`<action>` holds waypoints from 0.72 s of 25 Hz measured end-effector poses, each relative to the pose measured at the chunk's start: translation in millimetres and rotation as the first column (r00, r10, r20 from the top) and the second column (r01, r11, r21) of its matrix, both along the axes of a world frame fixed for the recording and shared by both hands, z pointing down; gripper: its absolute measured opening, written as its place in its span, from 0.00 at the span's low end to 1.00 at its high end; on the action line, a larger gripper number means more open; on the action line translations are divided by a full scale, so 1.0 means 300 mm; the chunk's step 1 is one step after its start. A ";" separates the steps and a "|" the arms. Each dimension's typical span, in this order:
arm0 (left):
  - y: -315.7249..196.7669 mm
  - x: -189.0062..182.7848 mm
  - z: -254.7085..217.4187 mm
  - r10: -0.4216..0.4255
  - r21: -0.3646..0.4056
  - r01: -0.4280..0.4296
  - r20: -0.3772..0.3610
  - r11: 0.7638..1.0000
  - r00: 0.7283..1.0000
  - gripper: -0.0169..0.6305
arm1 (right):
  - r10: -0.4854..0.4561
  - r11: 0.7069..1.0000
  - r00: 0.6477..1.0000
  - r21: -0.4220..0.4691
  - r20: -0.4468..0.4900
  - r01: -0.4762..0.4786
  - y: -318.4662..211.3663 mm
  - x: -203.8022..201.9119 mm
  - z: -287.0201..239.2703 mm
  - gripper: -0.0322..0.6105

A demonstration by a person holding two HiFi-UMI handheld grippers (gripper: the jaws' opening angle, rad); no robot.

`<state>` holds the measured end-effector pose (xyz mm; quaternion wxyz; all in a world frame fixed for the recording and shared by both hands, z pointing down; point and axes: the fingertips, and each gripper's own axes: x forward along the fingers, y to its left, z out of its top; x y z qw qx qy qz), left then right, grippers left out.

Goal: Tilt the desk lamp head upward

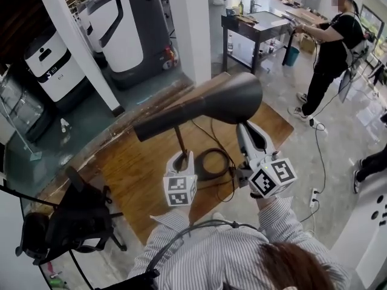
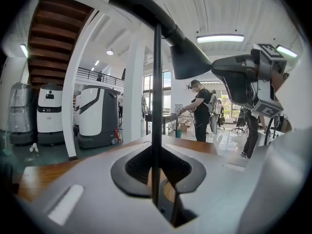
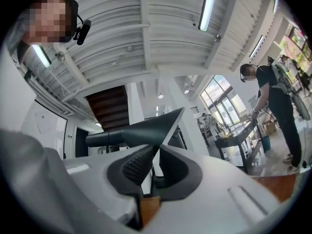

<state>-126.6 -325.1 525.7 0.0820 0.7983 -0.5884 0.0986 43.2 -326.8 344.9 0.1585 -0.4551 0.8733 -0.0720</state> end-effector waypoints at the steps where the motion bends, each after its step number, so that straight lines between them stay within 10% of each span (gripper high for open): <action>1: -0.001 0.003 0.001 0.002 0.002 -0.002 0.002 1.000 1.000 0.09 | 0.004 1.000 1.000 0.002 0.001 -0.004 -0.002 0.005 -0.003 0.11; 18: 0.011 0.021 0.007 0.008 0.012 -0.008 0.011 1.000 1.000 0.09 | 0.038 0.998 0.999 0.047 0.019 -0.039 0.010 0.056 -0.083 0.11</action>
